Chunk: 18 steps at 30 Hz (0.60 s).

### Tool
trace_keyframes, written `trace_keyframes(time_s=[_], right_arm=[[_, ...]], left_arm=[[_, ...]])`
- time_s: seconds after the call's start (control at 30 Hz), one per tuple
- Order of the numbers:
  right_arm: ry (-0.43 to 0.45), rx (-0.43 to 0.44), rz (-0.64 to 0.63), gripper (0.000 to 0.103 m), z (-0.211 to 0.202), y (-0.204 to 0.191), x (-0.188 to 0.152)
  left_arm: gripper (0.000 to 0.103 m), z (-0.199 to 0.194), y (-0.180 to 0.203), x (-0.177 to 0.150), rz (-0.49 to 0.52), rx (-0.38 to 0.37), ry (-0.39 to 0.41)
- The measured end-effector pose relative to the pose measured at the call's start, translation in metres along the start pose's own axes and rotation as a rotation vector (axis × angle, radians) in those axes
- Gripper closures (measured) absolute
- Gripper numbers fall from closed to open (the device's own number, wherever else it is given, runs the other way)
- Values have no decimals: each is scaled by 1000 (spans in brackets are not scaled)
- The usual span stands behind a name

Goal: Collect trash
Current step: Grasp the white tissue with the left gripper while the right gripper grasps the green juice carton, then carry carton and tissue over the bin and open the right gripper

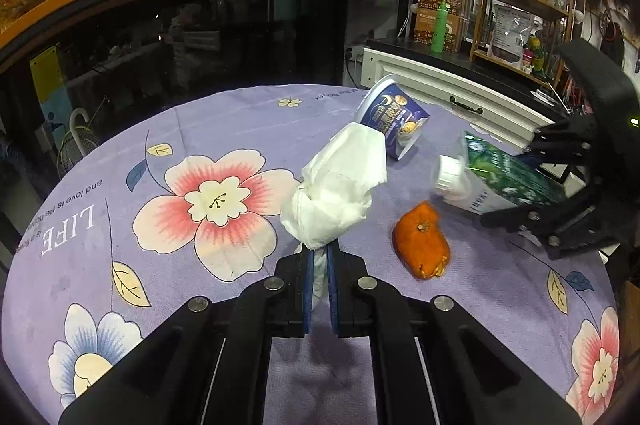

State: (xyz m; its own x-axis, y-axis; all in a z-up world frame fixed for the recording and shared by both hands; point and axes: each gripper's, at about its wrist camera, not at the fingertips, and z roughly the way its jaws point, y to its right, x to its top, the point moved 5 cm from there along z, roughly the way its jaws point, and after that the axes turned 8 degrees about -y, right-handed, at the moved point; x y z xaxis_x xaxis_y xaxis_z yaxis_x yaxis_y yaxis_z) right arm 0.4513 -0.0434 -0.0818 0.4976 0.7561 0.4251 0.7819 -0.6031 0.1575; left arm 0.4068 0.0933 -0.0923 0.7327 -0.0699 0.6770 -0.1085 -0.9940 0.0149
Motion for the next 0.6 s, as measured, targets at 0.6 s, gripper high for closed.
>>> trace_keyframes(time_s=[0.6], right_arm=[[209,57,329,54,-96,-62,-145]], left_arm=[[96,-86,126,-51,106,-123,49]])
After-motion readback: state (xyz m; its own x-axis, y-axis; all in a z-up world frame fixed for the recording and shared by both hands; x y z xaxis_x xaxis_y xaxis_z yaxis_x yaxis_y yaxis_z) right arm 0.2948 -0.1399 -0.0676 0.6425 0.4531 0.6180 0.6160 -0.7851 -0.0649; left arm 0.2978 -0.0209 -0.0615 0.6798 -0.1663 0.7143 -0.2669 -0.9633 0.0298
